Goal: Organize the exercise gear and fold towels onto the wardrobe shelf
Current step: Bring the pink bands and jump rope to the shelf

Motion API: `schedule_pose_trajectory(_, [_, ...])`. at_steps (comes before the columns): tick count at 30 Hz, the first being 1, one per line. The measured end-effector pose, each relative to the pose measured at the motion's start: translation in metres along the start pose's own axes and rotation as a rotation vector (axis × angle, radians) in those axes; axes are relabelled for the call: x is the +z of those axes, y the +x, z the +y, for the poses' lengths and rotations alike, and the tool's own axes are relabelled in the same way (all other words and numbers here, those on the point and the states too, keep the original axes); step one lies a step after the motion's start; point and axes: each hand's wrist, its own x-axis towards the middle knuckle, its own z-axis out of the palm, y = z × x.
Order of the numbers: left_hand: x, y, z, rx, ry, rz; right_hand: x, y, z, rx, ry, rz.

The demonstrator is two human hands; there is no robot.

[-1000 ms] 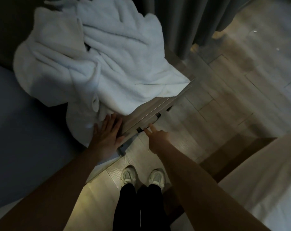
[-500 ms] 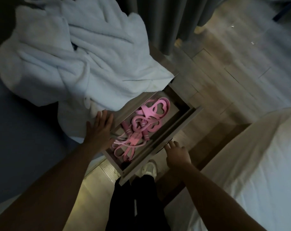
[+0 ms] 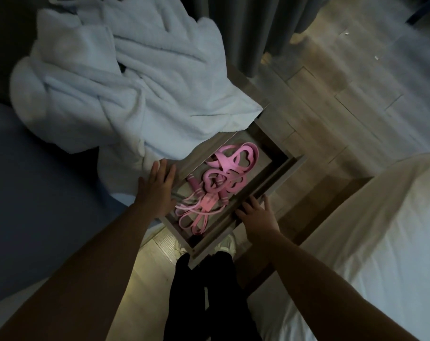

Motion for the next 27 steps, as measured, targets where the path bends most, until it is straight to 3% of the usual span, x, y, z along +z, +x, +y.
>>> schedule_pose_trajectory(13, [-0.002, -0.003, 0.003, -0.01, -0.029, -0.033, 0.003, -0.022, 0.007, 0.053, 0.015, -0.128])
schedule_pose_trajectory(21, [-0.013, -0.015, 0.017, -0.124, -0.124, -0.126, -0.01, -0.028, 0.012, 0.088, 0.022, -0.238])
schedule_pose_trajectory(24, [-0.023, -0.021, 0.041, -0.156, -0.095, 0.108, -0.016, -0.022, 0.013, 0.16, 0.168, -0.196])
schedule_pose_trajectory(27, [-0.02, -0.016, 0.068, 0.023, -0.101, 0.229, -0.025, -0.007, 0.027, 0.318, 0.52, -0.042])
